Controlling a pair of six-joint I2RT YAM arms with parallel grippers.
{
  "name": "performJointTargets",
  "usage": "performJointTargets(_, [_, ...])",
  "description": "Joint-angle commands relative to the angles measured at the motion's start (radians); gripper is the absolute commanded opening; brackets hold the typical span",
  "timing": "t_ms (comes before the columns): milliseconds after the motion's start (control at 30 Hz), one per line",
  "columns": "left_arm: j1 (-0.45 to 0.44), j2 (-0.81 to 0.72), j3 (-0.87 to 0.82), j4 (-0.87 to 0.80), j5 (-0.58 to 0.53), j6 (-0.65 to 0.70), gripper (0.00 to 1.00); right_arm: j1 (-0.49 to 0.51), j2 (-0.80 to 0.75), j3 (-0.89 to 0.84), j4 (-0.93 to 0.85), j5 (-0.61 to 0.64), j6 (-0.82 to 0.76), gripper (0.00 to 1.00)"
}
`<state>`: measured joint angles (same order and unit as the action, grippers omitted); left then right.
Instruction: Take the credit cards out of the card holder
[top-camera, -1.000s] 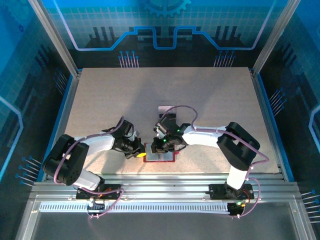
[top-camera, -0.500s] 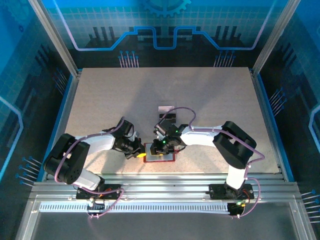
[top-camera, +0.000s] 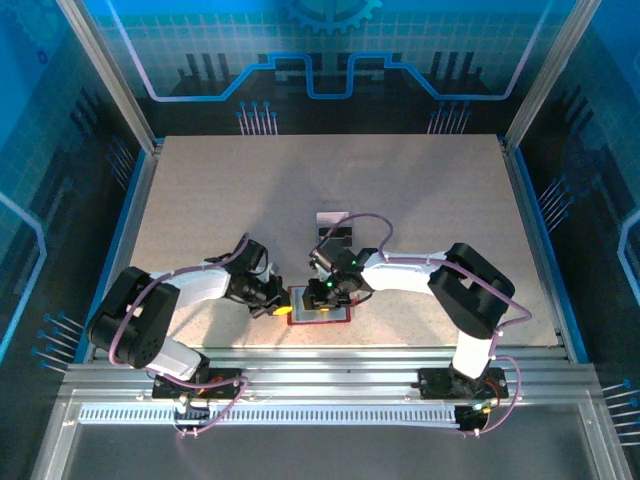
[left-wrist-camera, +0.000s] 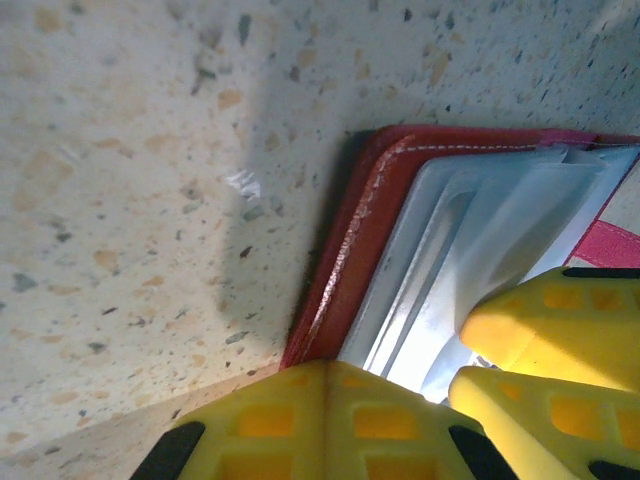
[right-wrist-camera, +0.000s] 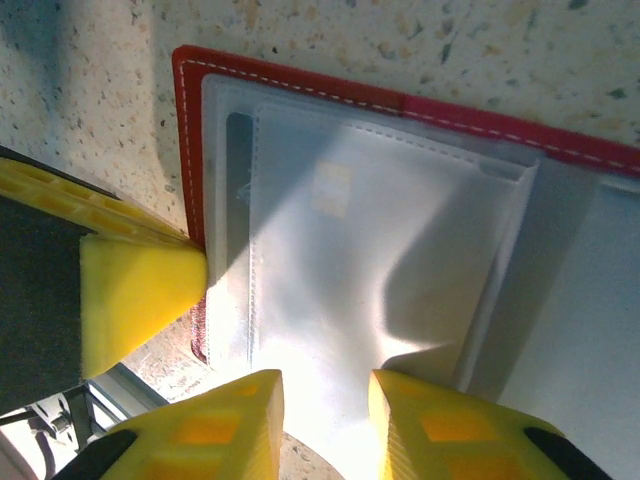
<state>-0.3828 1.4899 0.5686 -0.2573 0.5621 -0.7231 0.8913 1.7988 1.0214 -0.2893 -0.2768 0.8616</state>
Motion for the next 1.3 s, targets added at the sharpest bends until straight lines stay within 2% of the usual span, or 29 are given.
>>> performJointTargets(0, [-0.007,0.013,0.023,-0.055,-0.021,0.03,0.0,0.013,-0.029,-0.015,-0.047,0.044,0.017,0.3])
performJointTargets(300, [-0.006,-0.034,0.045,-0.066,-0.01,0.005,0.0,0.014,-0.047,-0.042,-0.027,0.05,0.034,0.31])
performJointTargets(700, [-0.039,-0.053,0.032,0.059,0.052,-0.109,0.0,0.014,-0.048,-0.054,-0.01,0.044,0.039,0.31])
performJointTargets(1000, [-0.054,0.009,0.015,0.104,0.056,-0.115,0.0,0.014,-0.053,-0.055,-0.011,0.045,0.04,0.31])
performJointTargets(1267, [-0.054,0.046,0.017,0.053,0.016,-0.064,0.0,0.014,-0.076,-0.057,-0.023,0.06,0.042,0.31])
